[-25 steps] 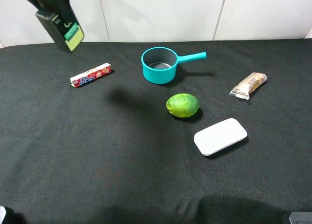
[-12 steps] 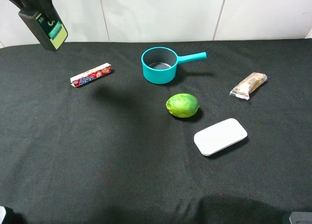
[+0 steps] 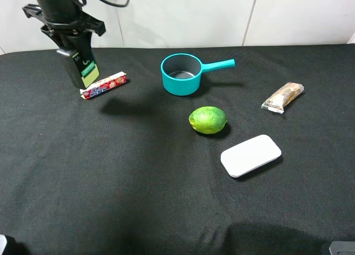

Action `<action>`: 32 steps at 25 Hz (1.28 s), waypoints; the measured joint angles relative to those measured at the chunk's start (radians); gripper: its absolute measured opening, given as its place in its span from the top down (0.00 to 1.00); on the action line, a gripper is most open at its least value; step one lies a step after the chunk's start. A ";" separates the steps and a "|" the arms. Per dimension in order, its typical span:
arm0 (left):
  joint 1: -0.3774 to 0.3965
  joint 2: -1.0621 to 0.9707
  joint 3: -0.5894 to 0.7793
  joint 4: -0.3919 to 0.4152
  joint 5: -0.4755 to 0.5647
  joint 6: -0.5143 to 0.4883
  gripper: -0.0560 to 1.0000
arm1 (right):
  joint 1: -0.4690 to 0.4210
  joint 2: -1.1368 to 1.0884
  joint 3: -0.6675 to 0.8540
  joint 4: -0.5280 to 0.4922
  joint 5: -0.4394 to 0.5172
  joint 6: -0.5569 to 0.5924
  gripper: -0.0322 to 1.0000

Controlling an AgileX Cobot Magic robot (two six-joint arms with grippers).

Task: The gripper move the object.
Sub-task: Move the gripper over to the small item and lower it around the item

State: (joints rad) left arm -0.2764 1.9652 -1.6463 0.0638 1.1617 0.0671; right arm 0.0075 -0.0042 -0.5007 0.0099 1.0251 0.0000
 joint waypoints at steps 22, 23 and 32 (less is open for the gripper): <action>-0.023 0.158 0.000 -0.001 -0.047 0.018 0.56 | 0.000 0.000 0.000 0.000 0.000 0.000 0.30; -0.024 0.163 0.000 -0.001 -0.047 0.019 0.56 | 0.000 0.000 0.000 0.000 0.000 0.000 0.30; -0.024 0.181 0.000 0.002 -0.061 0.021 0.56 | 0.000 0.000 0.000 0.000 0.000 0.000 0.30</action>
State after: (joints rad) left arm -0.3007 2.1458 -1.6463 0.0663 1.1011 0.0881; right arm 0.0075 -0.0042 -0.5007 0.0102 1.0251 0.0000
